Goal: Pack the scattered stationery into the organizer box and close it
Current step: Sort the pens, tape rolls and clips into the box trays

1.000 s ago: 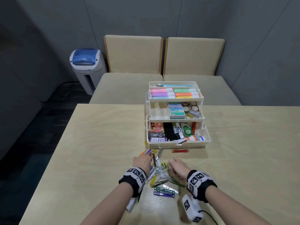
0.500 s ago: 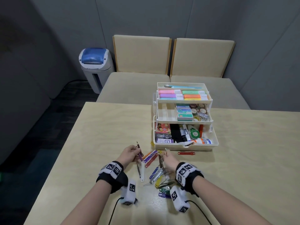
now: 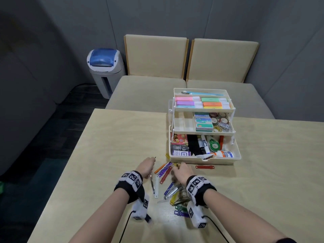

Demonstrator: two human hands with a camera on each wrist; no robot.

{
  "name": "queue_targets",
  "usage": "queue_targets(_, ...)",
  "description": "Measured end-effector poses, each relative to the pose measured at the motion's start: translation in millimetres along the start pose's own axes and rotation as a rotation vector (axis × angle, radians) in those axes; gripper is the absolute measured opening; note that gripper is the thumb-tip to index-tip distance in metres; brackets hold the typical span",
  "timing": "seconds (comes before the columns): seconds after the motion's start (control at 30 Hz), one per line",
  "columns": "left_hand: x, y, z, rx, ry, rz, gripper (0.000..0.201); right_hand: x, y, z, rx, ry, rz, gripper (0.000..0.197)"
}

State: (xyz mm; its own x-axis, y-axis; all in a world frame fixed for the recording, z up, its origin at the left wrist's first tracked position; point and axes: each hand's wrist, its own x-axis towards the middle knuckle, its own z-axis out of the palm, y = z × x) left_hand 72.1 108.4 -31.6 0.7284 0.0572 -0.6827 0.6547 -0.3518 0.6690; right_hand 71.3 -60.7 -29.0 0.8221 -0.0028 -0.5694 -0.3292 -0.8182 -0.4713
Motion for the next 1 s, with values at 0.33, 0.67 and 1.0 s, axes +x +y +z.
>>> queue_targets(0.33,16,-7,13,0.585,0.097,0.250,0.018,-22,29,-13,0.518,-0.141,0.078,0.026)
queue_targets(0.67,16,-5,22,0.907,0.175,0.307,0.023,-24,7,5,-0.034,-0.036,-0.022,0.024)
queue_targets(1.0,17,7,21,0.778,0.083,0.206,0.024,-9,-2,30,-0.282,-0.025,-0.008,0.022)
